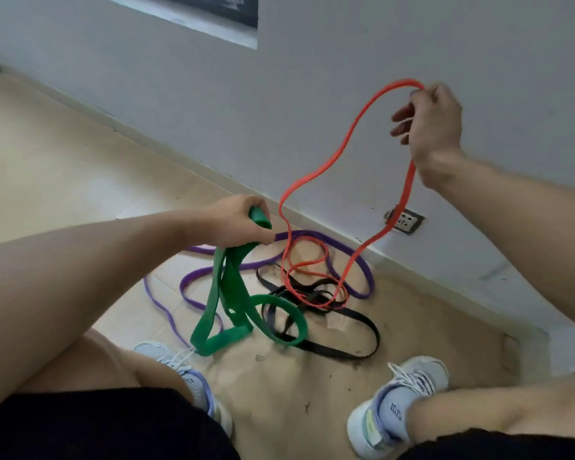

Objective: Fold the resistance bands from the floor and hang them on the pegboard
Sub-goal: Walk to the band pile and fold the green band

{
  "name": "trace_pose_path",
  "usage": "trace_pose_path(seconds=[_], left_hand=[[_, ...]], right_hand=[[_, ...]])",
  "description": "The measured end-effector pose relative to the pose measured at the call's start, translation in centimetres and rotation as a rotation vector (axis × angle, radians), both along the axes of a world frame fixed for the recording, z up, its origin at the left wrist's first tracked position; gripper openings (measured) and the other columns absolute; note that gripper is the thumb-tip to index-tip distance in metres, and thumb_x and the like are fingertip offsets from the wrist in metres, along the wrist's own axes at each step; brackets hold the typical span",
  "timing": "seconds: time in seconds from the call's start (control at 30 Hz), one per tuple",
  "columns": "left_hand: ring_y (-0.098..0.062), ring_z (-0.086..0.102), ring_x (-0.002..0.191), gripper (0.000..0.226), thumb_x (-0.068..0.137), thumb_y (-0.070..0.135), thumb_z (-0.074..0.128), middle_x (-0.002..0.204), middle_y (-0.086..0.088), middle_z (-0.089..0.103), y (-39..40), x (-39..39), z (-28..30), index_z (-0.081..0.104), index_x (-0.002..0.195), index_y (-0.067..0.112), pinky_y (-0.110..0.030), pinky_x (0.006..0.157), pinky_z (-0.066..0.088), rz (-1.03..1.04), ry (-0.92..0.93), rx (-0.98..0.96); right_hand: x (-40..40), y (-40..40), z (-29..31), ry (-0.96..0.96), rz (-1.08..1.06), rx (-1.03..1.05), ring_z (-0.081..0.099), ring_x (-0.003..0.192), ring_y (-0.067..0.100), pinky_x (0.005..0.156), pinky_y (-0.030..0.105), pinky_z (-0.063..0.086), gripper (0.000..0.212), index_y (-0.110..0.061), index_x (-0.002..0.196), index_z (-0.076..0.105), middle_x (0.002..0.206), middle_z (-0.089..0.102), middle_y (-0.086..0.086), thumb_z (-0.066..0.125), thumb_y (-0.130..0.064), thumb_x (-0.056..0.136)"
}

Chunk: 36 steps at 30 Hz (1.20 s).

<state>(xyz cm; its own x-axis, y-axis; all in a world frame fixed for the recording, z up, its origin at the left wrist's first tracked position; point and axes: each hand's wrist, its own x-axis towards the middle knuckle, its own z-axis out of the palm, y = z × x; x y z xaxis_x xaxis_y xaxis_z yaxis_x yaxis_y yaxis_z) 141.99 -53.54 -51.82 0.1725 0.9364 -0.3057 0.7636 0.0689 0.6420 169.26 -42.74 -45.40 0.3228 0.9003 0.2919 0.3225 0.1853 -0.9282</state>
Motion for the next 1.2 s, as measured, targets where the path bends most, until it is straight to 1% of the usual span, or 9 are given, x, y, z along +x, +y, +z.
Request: trace_pose_path(seconds=[0.1,0.17,0.23,0.33,0.43,0.53,0.7,0.93,1.2], left_hand=[[-0.018,0.062,0.072,0.027,0.079,0.029,0.076,0.087,-0.005,0.067,0.2,0.3,0.7,0.062,0.101,0.023,-0.03,0.066,0.054,0.056,-0.072,0.061],[-0.018,0.062,0.073,0.024,0.081,0.03,0.076,0.086,-0.004,0.066,0.2,0.6,1.2,0.062,0.1,0.024,-0.029,0.066,0.055,0.075,-0.109,0.101],[-0.017,0.062,0.071,0.023,0.083,0.032,0.076,0.083,-0.003,0.066,0.3,1.0,1.6,0.062,0.099,0.023,-0.027,0.064,0.055,0.081,-0.157,0.111],[-0.012,0.061,0.063,0.03,0.082,0.038,0.081,0.075,-0.001,0.064,0.4,1.5,2.1,0.062,0.096,0.02,-0.023,0.056,0.051,0.086,-0.255,0.084],[-0.009,0.058,0.06,0.033,0.081,0.039,0.083,0.069,0.003,0.06,0.2,2.0,2.7,0.061,0.093,0.018,-0.019,0.056,0.047,0.033,-0.394,0.06],[-0.01,0.06,0.065,0.027,0.083,0.027,0.081,0.073,0.002,0.06,-0.1,2.4,3.8,0.062,0.096,0.013,-0.02,0.06,0.05,-0.027,-0.565,0.075],[-0.009,0.07,0.083,0.028,0.081,0.015,0.082,0.084,0.003,0.073,-0.5,2.3,5.4,0.074,0.107,0.009,-0.02,0.079,0.056,-0.047,-0.605,0.134],[-0.035,0.071,0.11,0.033,0.079,0.021,0.078,0.116,-0.027,0.069,-0.8,1.9,6.3,0.068,0.104,0.003,-0.045,0.1,0.056,0.06,-0.832,0.146],[-0.027,0.071,0.086,0.045,0.064,0.024,0.092,0.095,-0.019,0.066,-0.8,3.4,7.3,0.072,0.103,0.013,-0.037,0.085,0.061,0.186,-0.86,0.311]], right_hand=[[3.2,-0.8,-3.3,-0.417,-0.023,-0.236,0.069,0.092,0.025,0.082,0.037,0.055,0.013,-0.021,0.099,0.062,0.101,0.071,0.003,0.055,-0.03,0.093],[4.1,-2.1,-5.6,-0.856,0.072,-0.486,0.056,0.127,0.032,0.106,0.042,0.048,0.054,-0.018,0.138,0.056,0.136,0.059,0.012,0.069,-0.026,0.086],[2.9,-4.0,-6.5,-1.012,0.389,-0.662,0.053,0.133,0.03,0.109,0.039,0.047,0.079,-0.018,0.153,0.043,0.149,0.052,0.012,0.081,-0.026,0.085],[-1.0,-7.3,-6.5,-0.749,0.905,-0.77,0.059,0.126,0.016,0.095,0.023,0.051,0.086,-0.028,0.157,0.038,0.15,0.053,-0.003,0.084,-0.036,0.085],[-4.4,-9.2,-6.3,-0.573,1.062,-0.682,0.057,0.128,0.008,0.104,0.025,0.048,0.082,-0.035,0.152,0.044,0.145,0.058,-0.01,0.087,-0.037,0.082],[-6.1,-10.1,-6.6,-0.442,1.062,-0.586,0.062,0.12,0.003,0.104,0.026,0.049,0.051,-0.041,0.125,0.062,0.12,0.072,-0.016,0.088,-0.033,0.082],[-6.1,-9.5,-6.4,-0.326,0.93,-0.449,0.074,0.096,0.017,0.083,0.026,0.059,0.034,-0.008,0.107,0.071,0.102,0.076,0.008,0.087,-0.026,0.083],[-5.9,-9.5,-5.1,-0.305,0.916,-0.449,0.072,0.108,0.016,0.099,0.036,0.055,0.032,-0.018,0.126,0.065,0.113,0.076,0.003,0.059,-0.01,0.095],[-7.5,-10.8,-4.2,-0.101,0.977,-0.509,0.071,0.11,0.02,0.102,0.04,0.056,0.036,-0.02,0.127,0.059,0.112,0.073,-0.002,0.065,-0.003,0.096]])
